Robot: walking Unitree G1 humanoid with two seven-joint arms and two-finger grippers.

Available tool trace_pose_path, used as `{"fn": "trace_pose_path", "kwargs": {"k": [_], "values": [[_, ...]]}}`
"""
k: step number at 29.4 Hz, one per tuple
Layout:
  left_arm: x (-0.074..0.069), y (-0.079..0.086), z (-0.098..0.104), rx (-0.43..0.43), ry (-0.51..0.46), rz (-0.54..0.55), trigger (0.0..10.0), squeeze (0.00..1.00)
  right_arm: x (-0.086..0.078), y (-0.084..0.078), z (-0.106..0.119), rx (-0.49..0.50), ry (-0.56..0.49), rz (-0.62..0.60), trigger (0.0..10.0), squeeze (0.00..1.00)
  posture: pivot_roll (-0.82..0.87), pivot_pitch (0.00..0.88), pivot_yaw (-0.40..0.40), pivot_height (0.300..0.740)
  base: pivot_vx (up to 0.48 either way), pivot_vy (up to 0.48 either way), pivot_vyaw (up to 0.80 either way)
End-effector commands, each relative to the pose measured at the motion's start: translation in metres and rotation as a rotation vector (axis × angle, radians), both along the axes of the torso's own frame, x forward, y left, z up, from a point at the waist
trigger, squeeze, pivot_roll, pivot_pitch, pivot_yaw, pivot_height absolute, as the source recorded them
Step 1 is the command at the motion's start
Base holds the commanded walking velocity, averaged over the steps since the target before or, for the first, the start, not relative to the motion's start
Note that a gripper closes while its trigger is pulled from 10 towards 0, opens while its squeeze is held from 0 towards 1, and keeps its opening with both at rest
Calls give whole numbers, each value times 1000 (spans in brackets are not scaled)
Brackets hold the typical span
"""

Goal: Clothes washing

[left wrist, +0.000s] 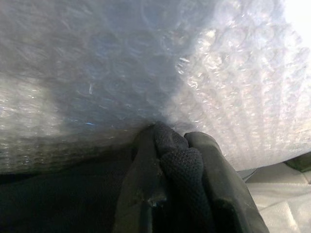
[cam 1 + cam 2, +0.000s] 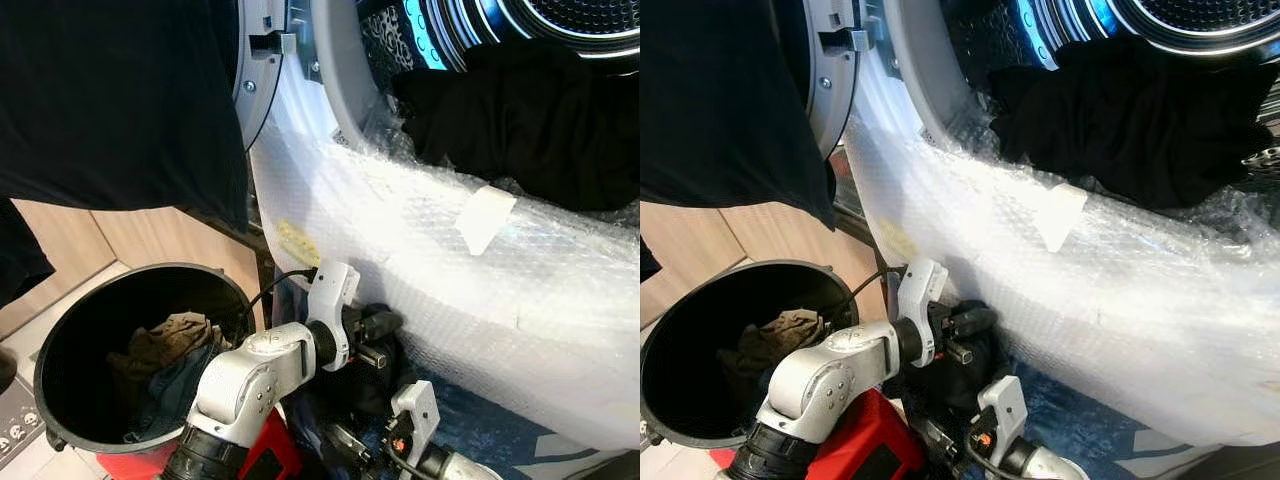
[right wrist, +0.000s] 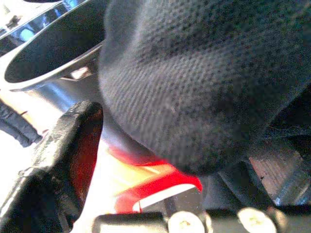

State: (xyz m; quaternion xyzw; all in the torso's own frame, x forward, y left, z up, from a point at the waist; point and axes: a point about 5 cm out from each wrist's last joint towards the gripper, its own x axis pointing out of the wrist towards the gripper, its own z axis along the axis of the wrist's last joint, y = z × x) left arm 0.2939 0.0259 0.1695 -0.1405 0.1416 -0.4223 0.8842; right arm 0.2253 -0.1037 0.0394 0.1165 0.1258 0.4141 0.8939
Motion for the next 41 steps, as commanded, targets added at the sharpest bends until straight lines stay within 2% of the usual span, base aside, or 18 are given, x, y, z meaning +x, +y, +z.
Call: {"fn": "trace_pose_path", "kwargs": {"k": [1, 5, 6, 7, 11, 14, 16, 17, 22, 31, 33, 35, 38, 41], "values": [[-1, -14, 24, -73, -62, -46, 0, 0, 4, 4, 6, -4, -23, -44, 10000, 0, 43, 118, -35, 740, 0, 0, 0], [-4, -16, 24, -104, -39, -79, 0, 0, 3, 8, 7, 0, -30, -39, 10000, 0, 40, 117, -36, 740, 0, 0, 0], [-15, -16, 20, -98, -32, -158, 0, 0, -4, 10, 7, -1, -39, 3, 10000, 0, 33, 119, -30, 740, 0, 0, 0], [-21, -13, 15, -65, -28, -193, 0, 0, -6, 9, 6, -10, -38, 16, 10000, 0, 31, 119, -29, 740, 0, 0, 0], [-41, 1, 5, -13, -16, -254, 0, 0, -9, -1, 5, -39, -34, 8, 10000, 0, 26, 125, -23, 740, 0, 0, 0], [-50, 9, 7, -14, -15, -277, 0, 0, -9, -5, 6, -40, -33, -3, 10000, 0, 41, 136, -25, 740, 0, 0, 0], [-54, 12, 13, -47, -6, -294, 0, 0, -10, -6, 9, -36, -35, 0, 10000, 0, 44, 139, -28, 740, 0, 0, 0], [-54, 12, 13, -47, -6, -294, 0, 0, -10, -6, 9, -36, -35, 0, 10000, 0, 44, 139, -28, 740, 0, 0, 0], [-72, 9, 20, -60, -4, -384, 0, 0, -1, -12, 14, -50, -43, -67, 10000, 0, 44, 146, -32, 740, 0, 0, 0], [-71, 9, 23, -72, 22, -386, 0, 0, 1, -2, 16, -5, -33, -82, 10000, 0, 38, 148, -27, 740, 0, 0, 0], [-71, 10, 23, -64, 19, -383, 0, 0, 5, -1, 18, 49, -38, -146, 10000, 0, 44, 152, -25, 740, 0, 0, 0], [-71, 11, 23, -61, 20, -382, 0, 0, 6, -1, 19, 65, -38, -162, 10000, 0, 44, 152, -25, 740, 0, 0, 0], [-70, 12, 26, -74, 13, -370, 0, 0, 9, -1, 23, 157, -27, -197, 10000, 0, 45, 153, -24, 740, 0, 0, 0], [-67, 14, 26, -65, 17, -356, 0, 0, 10, 0, 26, 187, -28, -204, 10000, 0, 45, 153, -24, 740, 0, 0, 0]]}}
